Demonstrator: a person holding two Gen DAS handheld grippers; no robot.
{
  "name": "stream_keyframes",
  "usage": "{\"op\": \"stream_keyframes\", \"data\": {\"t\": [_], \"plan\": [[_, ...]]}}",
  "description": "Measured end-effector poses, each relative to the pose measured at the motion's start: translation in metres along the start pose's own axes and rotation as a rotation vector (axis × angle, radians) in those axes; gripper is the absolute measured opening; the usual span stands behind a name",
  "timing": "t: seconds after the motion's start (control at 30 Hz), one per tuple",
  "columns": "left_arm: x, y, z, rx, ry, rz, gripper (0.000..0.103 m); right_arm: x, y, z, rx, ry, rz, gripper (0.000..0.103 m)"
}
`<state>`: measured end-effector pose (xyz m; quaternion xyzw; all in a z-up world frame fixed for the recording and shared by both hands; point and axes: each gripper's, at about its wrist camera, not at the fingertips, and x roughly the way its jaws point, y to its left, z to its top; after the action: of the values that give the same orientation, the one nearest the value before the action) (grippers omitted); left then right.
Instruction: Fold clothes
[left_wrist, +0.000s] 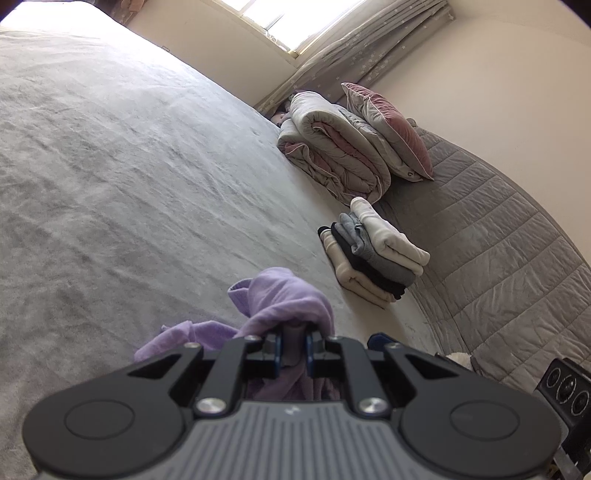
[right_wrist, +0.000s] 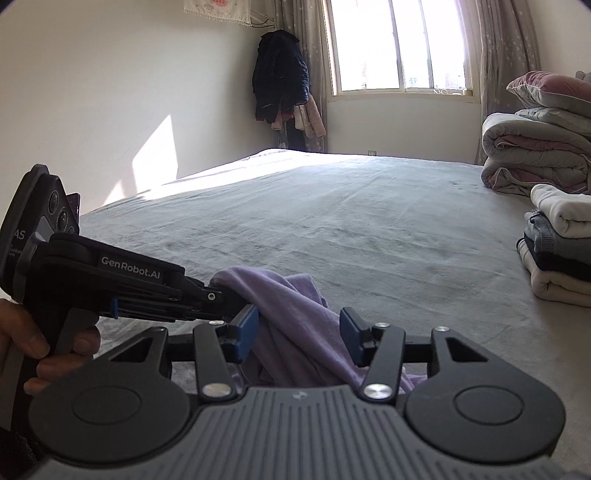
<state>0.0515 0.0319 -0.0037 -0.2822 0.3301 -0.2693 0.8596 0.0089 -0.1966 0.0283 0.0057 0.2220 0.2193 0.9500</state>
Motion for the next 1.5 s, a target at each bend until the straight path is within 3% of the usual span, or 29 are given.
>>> {"op": "stream_keyframes", "data": {"t": [0.13, 0.2, 0.27, 0.3, 0.4, 0.63, 0.73, 0.8, 0.83, 0.9, 0.93, 0.97, 1.03, 1.2, 1.33, 1.5], "plan": [[-0.003, 0.0, 0.0, 0.004, -0.002, -0.005, 0.012, 0.011, 0.003, 0.001, -0.01, 0.0, 0.008, 0.049], [-0.005, -0.001, 0.0, 0.022, -0.009, 0.01, 0.012, 0.015, 0.005, 0.002, -0.02, 0.005, 0.008, 0.042], [-0.006, -0.002, 0.0, 0.051, -0.018, 0.03, 0.012, 0.019, 0.006, 0.002, -0.028, 0.012, 0.011, 0.025], [-0.007, -0.004, -0.001, 0.066, -0.021, 0.039, 0.012, 0.021, 0.008, 0.002, -0.025, 0.021, 0.005, 0.011], [-0.007, -0.007, -0.002, 0.104, -0.023, 0.068, 0.012, 0.024, 0.01, 0.003, -0.013, 0.02, -0.024, 0.001], [-0.01, -0.008, -0.003, 0.146, -0.027, 0.117, 0.012, 0.009, -0.01, 0.01, 0.058, -0.079, -0.194, 0.0], [-0.012, -0.006, -0.002, 0.144, -0.028, 0.118, 0.012, 0.004, -0.017, 0.012, 0.076, -0.077, -0.167, 0.0], [-0.013, -0.004, -0.001, 0.143, -0.028, 0.118, 0.012, 0.004, -0.015, 0.011, 0.073, -0.056, -0.122, 0.007], [-0.013, -0.004, -0.001, 0.142, -0.03, 0.12, 0.012, 0.005, -0.012, 0.01, 0.068, -0.045, -0.101, 0.016], [-0.013, -0.003, -0.001, 0.144, -0.033, 0.122, 0.012, 0.007, -0.007, 0.008, 0.065, -0.023, -0.049, 0.018], [-0.012, -0.004, -0.002, 0.151, -0.032, 0.116, 0.012, 0.008, -0.004, 0.007, 0.073, -0.011, -0.02, 0.025], [-0.011, -0.005, -0.003, 0.161, -0.029, 0.11, 0.012, 0.009, -0.003, 0.006, 0.084, -0.005, 0.007, 0.041], [-0.009, -0.008, -0.007, 0.188, -0.024, 0.099, 0.012, 0.011, -0.001, 0.007, 0.113, 0.007, 0.06, 0.051], [-0.001, -0.016, -0.017, 0.273, -0.018, 0.074, 0.012, 0.017, -0.005, 0.011, 0.207, 0.048, 0.182, 0.051], [0.004, -0.023, -0.025, 0.342, -0.013, 0.055, 0.012, 0.022, -0.012, 0.008, 0.248, 0.081, 0.194, 0.05], [0.011, -0.028, -0.032, 0.412, -0.001, 0.066, 0.012, 0.021, -0.014, 0.004, 0.259, 0.087, 0.179, 0.026]]}}
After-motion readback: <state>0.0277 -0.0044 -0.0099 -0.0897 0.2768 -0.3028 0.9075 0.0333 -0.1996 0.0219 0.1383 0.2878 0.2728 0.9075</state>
